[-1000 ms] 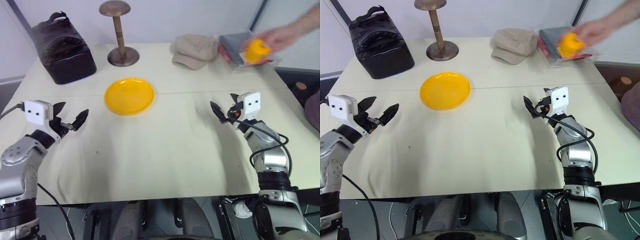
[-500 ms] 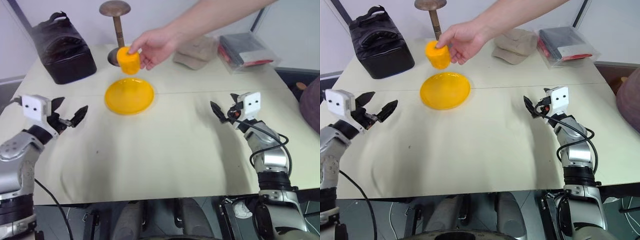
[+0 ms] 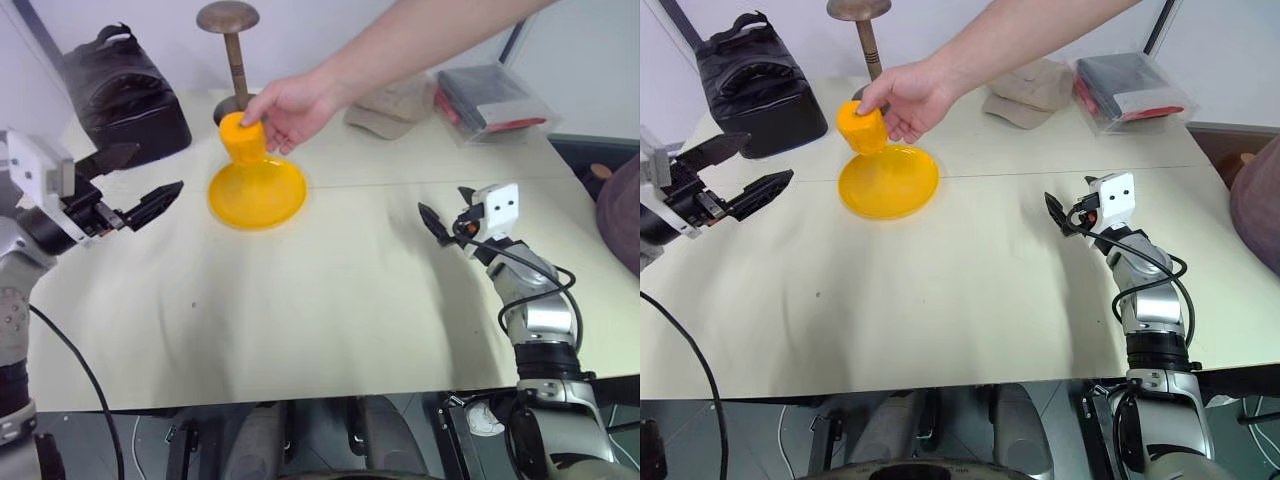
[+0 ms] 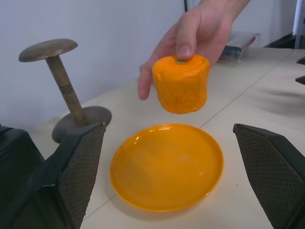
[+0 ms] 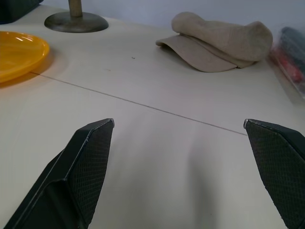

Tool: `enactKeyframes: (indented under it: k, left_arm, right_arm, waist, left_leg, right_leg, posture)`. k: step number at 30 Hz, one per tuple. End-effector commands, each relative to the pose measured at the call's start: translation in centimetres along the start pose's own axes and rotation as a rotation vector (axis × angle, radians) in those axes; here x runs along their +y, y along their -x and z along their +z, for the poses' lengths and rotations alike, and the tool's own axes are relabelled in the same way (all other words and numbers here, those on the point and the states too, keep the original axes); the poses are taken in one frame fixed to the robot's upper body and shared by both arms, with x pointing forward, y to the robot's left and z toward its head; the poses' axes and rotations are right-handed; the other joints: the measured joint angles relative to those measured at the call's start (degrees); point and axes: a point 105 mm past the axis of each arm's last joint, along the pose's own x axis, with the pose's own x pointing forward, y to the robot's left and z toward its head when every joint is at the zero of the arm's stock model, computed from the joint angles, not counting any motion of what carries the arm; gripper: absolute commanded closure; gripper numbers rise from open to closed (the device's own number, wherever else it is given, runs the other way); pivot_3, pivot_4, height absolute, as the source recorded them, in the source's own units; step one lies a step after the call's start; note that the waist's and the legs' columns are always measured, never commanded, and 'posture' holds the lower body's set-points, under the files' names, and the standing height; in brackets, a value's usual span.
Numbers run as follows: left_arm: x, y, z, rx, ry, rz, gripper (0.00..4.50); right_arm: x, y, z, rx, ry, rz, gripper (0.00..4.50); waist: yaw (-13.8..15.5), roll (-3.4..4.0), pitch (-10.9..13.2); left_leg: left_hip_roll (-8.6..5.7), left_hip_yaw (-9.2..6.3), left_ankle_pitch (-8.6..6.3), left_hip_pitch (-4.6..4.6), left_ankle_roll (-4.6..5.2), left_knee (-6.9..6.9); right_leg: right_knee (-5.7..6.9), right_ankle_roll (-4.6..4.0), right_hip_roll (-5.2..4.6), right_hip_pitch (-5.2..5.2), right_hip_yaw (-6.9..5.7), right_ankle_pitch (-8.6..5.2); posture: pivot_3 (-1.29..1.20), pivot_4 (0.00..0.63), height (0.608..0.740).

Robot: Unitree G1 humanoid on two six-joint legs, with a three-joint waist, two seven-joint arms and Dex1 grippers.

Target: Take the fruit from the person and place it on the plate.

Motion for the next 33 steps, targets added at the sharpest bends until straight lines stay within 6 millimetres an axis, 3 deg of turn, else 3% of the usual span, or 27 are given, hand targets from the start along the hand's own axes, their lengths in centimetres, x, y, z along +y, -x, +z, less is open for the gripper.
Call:
enactKeyframes:
  k: [1,3,5,11,14,24,33]
  left_arm:
    - [0.0,0.0,0.4,-0.017,-0.013,0.007,0.00]
    - [0.1,-0.2,0.1,-0.012,-0.008,0.009,0.00]
    - [0.2,-0.5,-0.3,-0.006,-0.003,0.008,0.00]
    - [0.6,-0.9,-1.2,0.003,0.004,-0.003,0.00]
    - [0.7,-2.3,-1.3,-0.026,0.027,-0.033,0.00]
    - [-1.3,-9.8,-1.7,-0.098,0.075,-0.244,0.00]
    - [-1.6,-12.9,-1.5,-0.146,0.078,-0.240,0.00]
  right_arm:
    - [3.3,0.0,4.3,-0.112,-0.082,0.208,0.04]
    - [5.9,0.7,6.1,-0.117,-0.121,0.372,0.04]
    - [7.2,1.7,7.9,-0.108,-0.116,0.486,0.04]
    - [7.3,3.3,10.1,-0.068,-0.105,0.577,0.04]
    - [7.2,3.4,10.3,-0.060,-0.077,0.571,0.04]
    - [7.4,2.7,9.7,-0.081,-0.051,0.503,0.04]
    - [7.4,3.1,9.1,-0.080,-0.060,0.456,0.04]
  waist:
    - [0.0,0.01,0.0]
    - [0.0,0.01,0.0]
    - [0.1,0.01,0.0]
    - [0.4,-0.04,0.0]
    - [0.5,-0.04,0.0]
    - [0.4,-0.07,0.0]
    - [0.3,-0.07,0.0]
  left_leg:
    - [0.00,0.00,0.00,0.00,0.00,0.00]
    - [0.02,-0.01,0.00,0.00,0.00,0.00]
    - [0.03,-0.04,0.00,0.00,0.01,0.00]
    - [0.01,-0.07,-0.02,-0.01,0.04,0.09]
    - [0.01,-0.08,-0.02,-0.01,0.04,0.08]
    - [-0.04,-0.04,-0.02,-0.04,0.05,0.16]
    - [-0.03,-0.03,-0.04,-0.05,0.09,0.20]
  right_leg:
    - [0.00,0.00,0.00,-0.01,0.00,0.00]
    - [0.02,0.01,0.00,-0.01,0.00,0.01]
    - [0.02,0.01,-0.01,0.00,-0.01,0.00]
    - [-0.10,-0.16,-0.08,0.10,-0.08,-0.10]
    - [-0.09,-0.16,-0.07,0.10,-0.09,-0.10]
    - [-0.04,0.05,0.07,0.12,-0.11,0.02]
    - [-0.03,0.11,0.07,0.11,-0.09,0.05]
  posture:
    - [0.00,0.150,0.740]
    - [0.00,0.150,0.740]
    - [0.00,0.150,0.740]
    - [0.00,0.150,0.740]
    - [0.00,0.150,0.740]
    - [0.00,0.150,0.740]
    - [0.00,0.150,0.740]
